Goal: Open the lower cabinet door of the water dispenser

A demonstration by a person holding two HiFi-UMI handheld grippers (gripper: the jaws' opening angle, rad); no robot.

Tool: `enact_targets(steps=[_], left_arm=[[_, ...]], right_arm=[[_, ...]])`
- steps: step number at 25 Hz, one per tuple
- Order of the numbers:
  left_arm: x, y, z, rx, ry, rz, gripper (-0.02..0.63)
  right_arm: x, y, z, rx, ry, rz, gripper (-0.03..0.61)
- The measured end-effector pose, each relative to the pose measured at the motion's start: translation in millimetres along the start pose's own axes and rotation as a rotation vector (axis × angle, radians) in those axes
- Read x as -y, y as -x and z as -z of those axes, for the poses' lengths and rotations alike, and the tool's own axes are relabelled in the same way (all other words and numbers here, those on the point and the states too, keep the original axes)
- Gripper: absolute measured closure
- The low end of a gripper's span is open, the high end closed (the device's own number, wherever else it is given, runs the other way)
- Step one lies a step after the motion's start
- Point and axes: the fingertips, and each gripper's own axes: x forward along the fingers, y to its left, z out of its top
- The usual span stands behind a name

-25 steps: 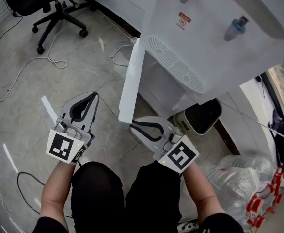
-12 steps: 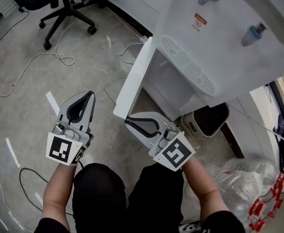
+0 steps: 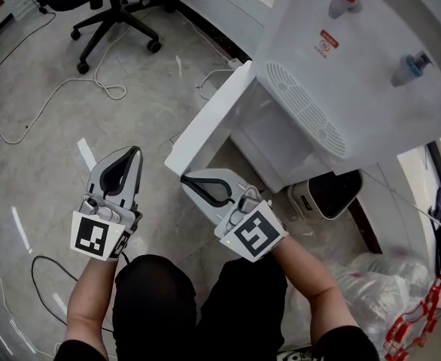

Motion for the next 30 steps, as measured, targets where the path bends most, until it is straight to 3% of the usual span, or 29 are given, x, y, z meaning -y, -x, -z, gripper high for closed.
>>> enact_targets(steps=[7, 19, 30], left_arm=[[-15.3, 3.5, 5.4, -0.020, 0.005, -0.028, 0.606], [-33.9, 17.2, 10.1, -0.043, 0.009, -0.086, 0.606], [-35.3, 15.7, 7.5, -0.052, -0.006, -0.086, 0.606]], right_arm=[[11.8, -26.4, -15.7, 0.082, 0.007, 0.055, 0.572], [32.4, -63.3, -21.2, 0.123, 0.030, 0.104, 0.572], [50.6, -92.7, -25.9, 0.120, 0.066, 0.126, 0.572]])
